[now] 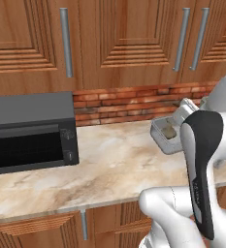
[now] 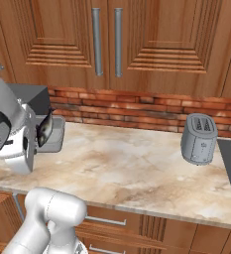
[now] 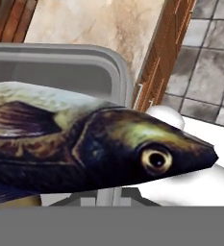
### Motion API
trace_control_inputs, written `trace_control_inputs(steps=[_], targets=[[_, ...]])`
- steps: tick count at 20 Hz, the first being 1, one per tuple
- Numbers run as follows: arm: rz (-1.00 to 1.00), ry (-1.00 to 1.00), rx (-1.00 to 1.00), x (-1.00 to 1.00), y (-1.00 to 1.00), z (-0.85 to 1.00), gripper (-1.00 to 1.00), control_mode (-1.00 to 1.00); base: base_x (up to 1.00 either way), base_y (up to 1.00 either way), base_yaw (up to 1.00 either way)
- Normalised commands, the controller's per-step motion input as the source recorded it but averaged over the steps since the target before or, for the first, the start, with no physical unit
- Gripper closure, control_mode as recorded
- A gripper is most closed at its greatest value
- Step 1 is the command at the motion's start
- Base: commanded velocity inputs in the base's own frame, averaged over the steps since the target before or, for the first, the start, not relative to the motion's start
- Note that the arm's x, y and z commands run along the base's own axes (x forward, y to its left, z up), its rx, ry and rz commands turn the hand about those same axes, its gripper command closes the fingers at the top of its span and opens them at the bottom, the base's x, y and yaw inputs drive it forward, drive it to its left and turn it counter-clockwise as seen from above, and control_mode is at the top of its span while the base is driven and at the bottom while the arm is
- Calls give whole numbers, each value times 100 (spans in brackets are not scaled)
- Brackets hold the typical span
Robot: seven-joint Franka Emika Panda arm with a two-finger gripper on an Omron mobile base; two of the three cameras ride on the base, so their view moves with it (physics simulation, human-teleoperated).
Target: Place the tupperware on the second highest shelf of the fridge. Make space for the tupperware among the existing items by rearranging them on the shelves if needed. Close the fridge door when finished.
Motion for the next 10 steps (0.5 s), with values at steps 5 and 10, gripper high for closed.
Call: trace_control_inputs(steps=[5,10], targets=[[10,2,14,0,0,0,100,-100,0,0,0],[0,3,0,2,0,0,100,-100,0,0,0]])
